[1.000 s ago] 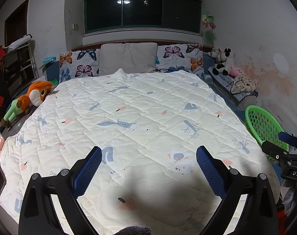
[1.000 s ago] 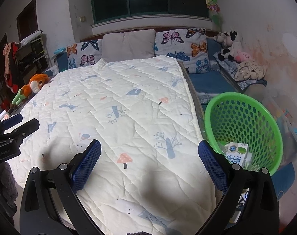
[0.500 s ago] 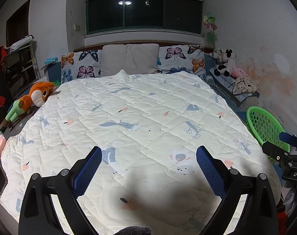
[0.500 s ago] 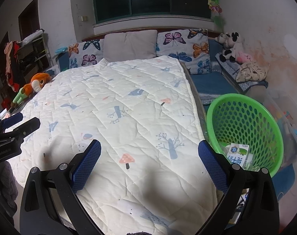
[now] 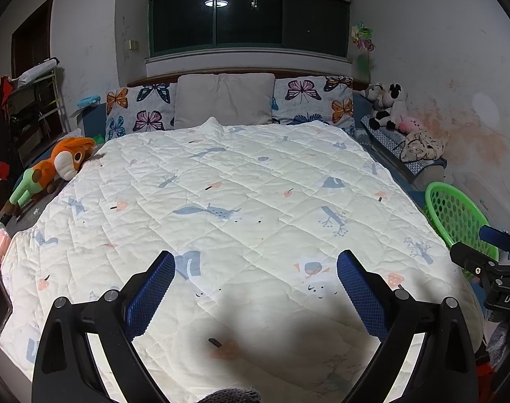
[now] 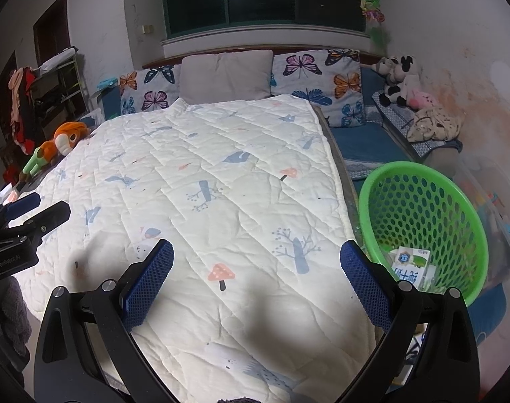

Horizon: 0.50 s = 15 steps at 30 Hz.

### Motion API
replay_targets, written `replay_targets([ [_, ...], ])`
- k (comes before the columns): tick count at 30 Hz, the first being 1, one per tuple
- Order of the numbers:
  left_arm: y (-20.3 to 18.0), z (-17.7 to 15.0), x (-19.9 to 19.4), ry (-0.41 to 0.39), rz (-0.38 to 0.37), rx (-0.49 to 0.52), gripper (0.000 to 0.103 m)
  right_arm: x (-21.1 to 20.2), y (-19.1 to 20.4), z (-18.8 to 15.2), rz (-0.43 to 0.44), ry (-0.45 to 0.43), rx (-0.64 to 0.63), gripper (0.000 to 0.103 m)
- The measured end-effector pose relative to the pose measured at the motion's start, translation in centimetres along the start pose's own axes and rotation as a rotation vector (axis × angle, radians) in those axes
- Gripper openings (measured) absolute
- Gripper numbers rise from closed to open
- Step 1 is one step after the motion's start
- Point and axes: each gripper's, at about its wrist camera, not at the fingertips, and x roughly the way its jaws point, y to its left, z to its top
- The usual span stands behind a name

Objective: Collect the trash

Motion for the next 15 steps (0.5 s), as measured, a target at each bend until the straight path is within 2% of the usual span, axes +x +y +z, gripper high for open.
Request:
replay_targets([
  [15,0.32,-0.08,0.2,0.0,-0.001,-0.002,0.094,0.15,0.3,0.06,0.002,0.002,-0.003,0.099],
])
